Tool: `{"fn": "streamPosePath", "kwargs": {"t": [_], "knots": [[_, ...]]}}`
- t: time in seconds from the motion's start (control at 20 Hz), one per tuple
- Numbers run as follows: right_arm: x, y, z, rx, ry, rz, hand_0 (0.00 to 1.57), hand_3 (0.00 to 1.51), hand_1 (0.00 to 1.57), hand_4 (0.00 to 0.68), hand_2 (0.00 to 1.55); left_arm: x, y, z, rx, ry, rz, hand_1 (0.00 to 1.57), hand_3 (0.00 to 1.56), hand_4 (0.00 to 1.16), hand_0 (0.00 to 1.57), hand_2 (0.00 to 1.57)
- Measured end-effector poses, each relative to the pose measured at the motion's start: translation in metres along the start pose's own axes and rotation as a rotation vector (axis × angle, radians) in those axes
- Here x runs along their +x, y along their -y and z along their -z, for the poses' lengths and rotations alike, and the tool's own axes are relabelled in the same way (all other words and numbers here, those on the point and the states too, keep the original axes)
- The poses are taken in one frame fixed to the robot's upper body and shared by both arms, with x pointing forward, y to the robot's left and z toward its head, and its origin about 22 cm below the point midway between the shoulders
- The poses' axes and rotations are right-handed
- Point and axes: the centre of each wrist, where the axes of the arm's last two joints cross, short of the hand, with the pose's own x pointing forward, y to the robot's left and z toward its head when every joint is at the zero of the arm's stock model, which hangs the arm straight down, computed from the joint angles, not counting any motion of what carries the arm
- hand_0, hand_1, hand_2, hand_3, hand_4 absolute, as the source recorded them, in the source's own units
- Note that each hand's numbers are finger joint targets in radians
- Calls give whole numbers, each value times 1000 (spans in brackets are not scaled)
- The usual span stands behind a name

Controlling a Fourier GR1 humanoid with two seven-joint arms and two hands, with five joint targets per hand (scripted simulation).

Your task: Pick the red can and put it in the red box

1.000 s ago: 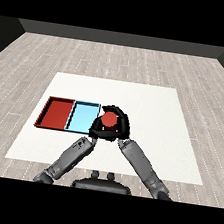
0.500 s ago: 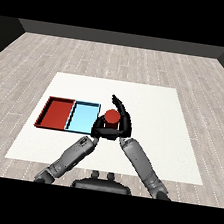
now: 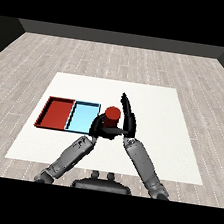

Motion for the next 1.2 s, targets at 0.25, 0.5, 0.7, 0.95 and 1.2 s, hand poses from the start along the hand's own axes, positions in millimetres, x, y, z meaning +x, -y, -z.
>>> {"fn": "streamPosePath", "kwargs": {"t": [0.25,0.5,0.7,0.95,1.2], "knots": [[16,25,3,-42,31,37,0,0,0,0,0,2,-4,-1,9,8,17,1571,1463,1132,1571,1569],[30,64,-16,-82,75,43,0,0,0,0,0,1,-22,5,40,20,57,1571,1470,1151,1571,1571],[34,98,-40,-122,78,16,0,0,0,0,0,11,-43,11,76,30,91,1571,1458,1140,1571,1569],[30,134,-65,-192,34,-40,0,0,0,0,0,26,-91,27,155,22,179,1571,1470,1120,1571,1571],[21,157,-83,-229,14,-70,0,0,0,0,0,33,-149,34,266,-38,314,1571,1469,1139,1571,1559]]}}
